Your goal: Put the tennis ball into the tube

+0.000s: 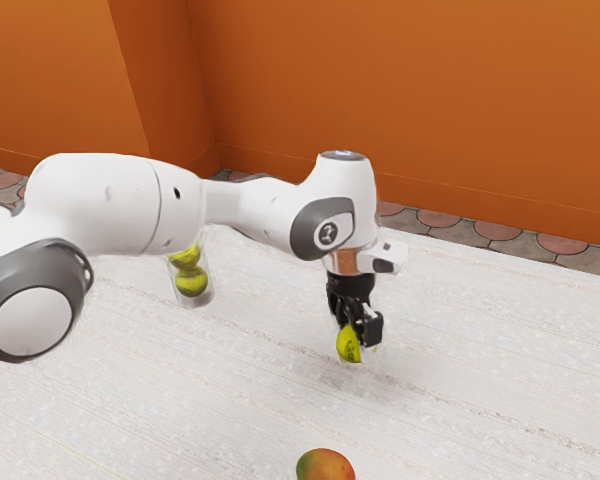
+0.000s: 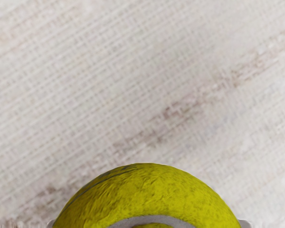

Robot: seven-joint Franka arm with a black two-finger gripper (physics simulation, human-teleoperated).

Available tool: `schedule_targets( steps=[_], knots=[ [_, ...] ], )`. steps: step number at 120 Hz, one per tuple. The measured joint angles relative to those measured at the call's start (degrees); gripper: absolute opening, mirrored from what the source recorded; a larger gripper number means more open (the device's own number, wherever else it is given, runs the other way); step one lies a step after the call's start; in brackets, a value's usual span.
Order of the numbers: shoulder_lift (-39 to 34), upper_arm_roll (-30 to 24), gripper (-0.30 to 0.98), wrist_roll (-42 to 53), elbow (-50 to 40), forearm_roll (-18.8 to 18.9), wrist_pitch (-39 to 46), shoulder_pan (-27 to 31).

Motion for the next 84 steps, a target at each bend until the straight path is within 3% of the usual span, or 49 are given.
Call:
schedule_targets(
  steps=[21,46,84],
  knots=[
    [-14.18,2.06,0.28,-0.35,-1.61,5.66,-3.59,2.09],
    [-27.09,1.84,0.28,-0.71,-2.56,12.84,-10.18,10.16],
    [-26.73,1.97,0.29,0.21,-0.46,17.08,-14.82,22.68]
  ],
)
